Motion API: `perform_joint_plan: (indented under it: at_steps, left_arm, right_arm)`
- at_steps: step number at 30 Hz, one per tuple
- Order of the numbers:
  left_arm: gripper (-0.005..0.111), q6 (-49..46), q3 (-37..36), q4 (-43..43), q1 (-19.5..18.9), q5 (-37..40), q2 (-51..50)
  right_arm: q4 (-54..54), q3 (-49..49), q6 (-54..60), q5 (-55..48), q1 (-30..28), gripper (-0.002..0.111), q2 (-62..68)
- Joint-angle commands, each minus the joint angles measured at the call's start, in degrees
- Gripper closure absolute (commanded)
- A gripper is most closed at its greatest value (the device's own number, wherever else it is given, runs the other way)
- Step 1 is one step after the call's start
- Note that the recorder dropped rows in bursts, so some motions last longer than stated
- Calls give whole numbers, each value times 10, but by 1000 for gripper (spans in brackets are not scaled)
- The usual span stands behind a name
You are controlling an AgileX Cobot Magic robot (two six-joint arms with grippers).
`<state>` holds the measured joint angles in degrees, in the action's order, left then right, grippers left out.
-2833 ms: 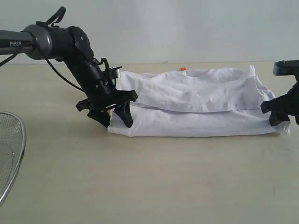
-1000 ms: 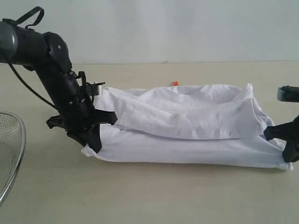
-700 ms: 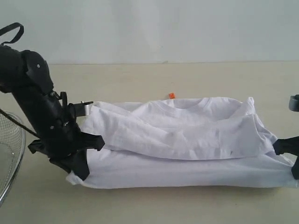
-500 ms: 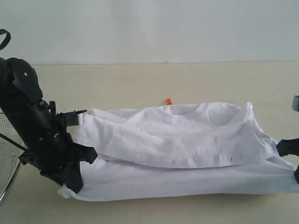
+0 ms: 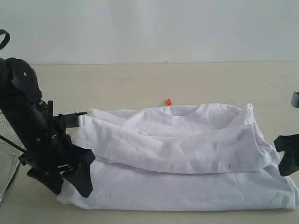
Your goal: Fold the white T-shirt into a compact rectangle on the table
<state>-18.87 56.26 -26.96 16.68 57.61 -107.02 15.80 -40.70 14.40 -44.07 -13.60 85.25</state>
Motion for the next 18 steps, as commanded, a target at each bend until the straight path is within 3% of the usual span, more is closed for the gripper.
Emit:
perform_joint_plan:
  at_steps: [1, 8, 18]
  left_arm:
    - [36, -6, 32, -6, -1, 23, 18]
    - [36, -2, 87, -6, -1, 15, 30]
    - [36, 0, 92, -9, -1, -7, 30]
  right_arm:
    - [55, -1, 61, 47, 0, 58, -7]
    - [73, -1, 98, 117, 0, 58, -5]
    - [124, 0, 162, 124, 9, 58, 35]
